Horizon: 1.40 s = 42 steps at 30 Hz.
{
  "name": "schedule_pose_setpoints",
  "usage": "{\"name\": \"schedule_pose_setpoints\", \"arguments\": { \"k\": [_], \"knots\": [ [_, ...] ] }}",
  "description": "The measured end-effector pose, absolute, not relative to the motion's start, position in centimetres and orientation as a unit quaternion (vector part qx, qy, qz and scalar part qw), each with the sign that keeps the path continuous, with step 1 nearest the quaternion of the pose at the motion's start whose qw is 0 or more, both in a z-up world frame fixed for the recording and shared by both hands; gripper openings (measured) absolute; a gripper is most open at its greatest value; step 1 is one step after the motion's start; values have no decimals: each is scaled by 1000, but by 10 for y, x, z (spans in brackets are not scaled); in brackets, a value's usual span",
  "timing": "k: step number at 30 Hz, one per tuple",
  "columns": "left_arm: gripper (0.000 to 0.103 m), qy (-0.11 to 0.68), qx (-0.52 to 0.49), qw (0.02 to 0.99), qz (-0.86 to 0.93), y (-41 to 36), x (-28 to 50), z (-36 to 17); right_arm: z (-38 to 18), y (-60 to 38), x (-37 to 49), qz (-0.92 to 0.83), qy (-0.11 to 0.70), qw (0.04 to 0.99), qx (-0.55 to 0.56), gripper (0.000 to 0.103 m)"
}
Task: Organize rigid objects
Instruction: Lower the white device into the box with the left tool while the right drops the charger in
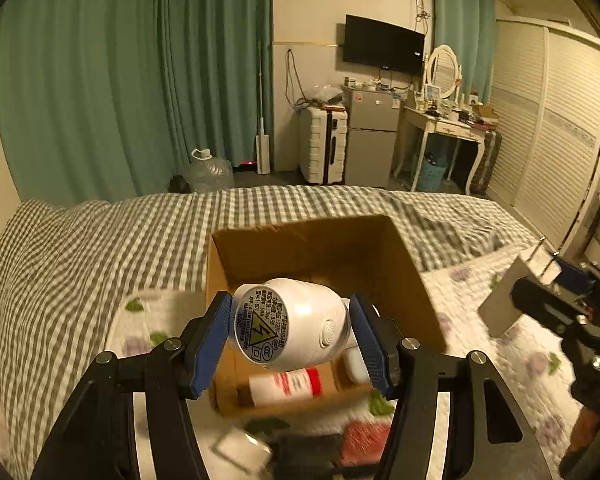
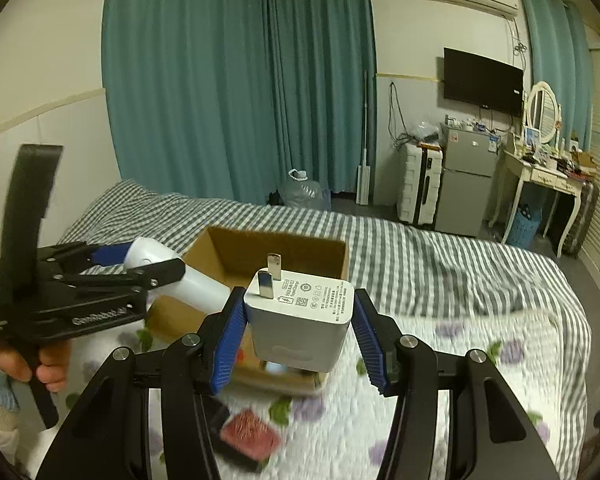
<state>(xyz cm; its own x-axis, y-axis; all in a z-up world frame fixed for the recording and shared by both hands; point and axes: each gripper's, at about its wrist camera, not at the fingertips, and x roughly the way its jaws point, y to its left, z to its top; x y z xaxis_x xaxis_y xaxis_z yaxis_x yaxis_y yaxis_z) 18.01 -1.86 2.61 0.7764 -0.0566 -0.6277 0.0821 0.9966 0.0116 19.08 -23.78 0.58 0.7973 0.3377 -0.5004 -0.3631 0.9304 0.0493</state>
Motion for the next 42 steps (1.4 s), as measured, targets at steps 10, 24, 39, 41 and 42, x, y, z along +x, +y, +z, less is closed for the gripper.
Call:
{"name": "schedule_pose_setpoints", "arguments": {
  "k": [10, 24, 39, 41, 42],
  "knots": [
    [62, 355, 40, 934, -29, -3, 232, -35, -35, -204, 263, 189, 290, 937, -44, 52],
    [64, 332, 22, 943, -26, 5, 229, -10, -60, -187, 290, 189, 322, 926, -55, 52],
    [69, 308, 14, 951, -17, 2, 150, 16, -12, -223, 203, 209, 248, 945, -44, 80],
    [70, 306, 5, 952, -14, 4, 130, 17, -14, -227, 183, 224, 252, 941, -43, 80],
    [70, 306, 3, 952, -13, 4, 123, 15, -17, -228, 175, 230, 254, 938, -43, 80]
  ]
}}
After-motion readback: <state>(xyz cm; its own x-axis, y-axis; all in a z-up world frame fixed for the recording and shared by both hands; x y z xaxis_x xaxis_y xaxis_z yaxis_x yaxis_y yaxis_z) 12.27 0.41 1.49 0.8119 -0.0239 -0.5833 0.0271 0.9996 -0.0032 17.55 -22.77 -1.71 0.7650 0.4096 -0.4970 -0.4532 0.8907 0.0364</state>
